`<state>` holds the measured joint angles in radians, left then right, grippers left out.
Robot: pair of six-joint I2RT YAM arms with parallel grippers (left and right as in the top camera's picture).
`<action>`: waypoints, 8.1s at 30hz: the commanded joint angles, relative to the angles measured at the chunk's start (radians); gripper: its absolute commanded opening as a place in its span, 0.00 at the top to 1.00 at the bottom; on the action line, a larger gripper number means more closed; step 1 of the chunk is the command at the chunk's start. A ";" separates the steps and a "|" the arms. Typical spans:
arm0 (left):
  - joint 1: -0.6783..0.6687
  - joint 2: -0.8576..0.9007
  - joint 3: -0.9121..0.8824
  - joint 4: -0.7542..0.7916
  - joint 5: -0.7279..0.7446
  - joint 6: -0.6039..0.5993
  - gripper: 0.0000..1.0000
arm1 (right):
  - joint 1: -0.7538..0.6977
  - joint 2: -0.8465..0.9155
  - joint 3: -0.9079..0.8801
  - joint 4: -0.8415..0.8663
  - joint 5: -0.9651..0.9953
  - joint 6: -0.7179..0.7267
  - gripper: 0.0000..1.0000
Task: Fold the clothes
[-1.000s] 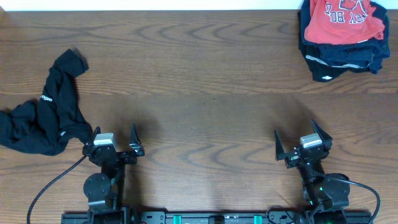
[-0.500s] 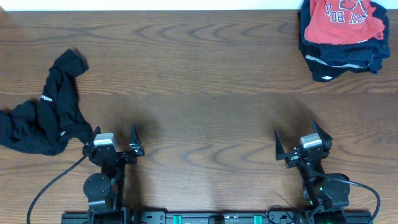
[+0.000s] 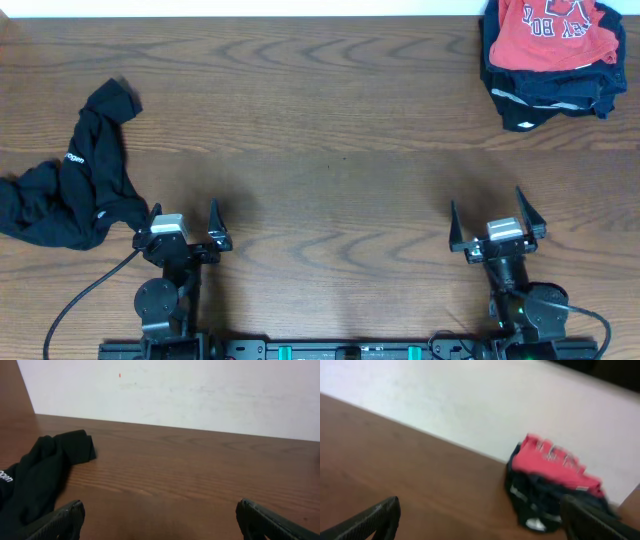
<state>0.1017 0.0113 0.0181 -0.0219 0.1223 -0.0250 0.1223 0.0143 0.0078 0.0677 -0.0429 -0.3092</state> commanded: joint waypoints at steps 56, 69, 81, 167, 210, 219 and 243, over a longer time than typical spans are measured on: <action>0.201 1.657 1.180 -0.692 0.042 -0.127 0.10 | -0.022 1.755 1.437 -0.529 -0.544 0.088 0.02; 0.310 1.675 1.111 -0.720 -0.200 -0.298 0.21 | 0.037 1.755 1.437 -0.525 -0.512 0.039 0.09; 0.347 1.675 0.984 -0.579 -0.217 -0.354 0.40 | 0.036 1.755 1.437 -0.531 -0.511 0.039 0.15; -0.150 1.274 0.996 0.746 0.287 -1.028 0.94 | 0.037 1.755 1.437 -0.419 -0.702 0.183 0.08; -0.113 1.274 0.996 0.607 0.172 -0.870 0.94 | 0.797 1.970 1.423 -0.031 0.083 0.818 0.27; -0.113 1.217 0.996 0.656 0.140 -0.874 0.94 | 0.801 2.015 1.423 0.032 0.092 0.874 0.27; -0.114 1.097 1.007 0.686 -0.087 -0.955 0.94 | 0.810 2.017 1.423 -0.101 0.114 0.868 0.75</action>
<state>-0.0143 1.1358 0.9936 0.6399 0.1005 -0.9909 0.9241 2.0113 1.4239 -0.0105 0.0574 0.5568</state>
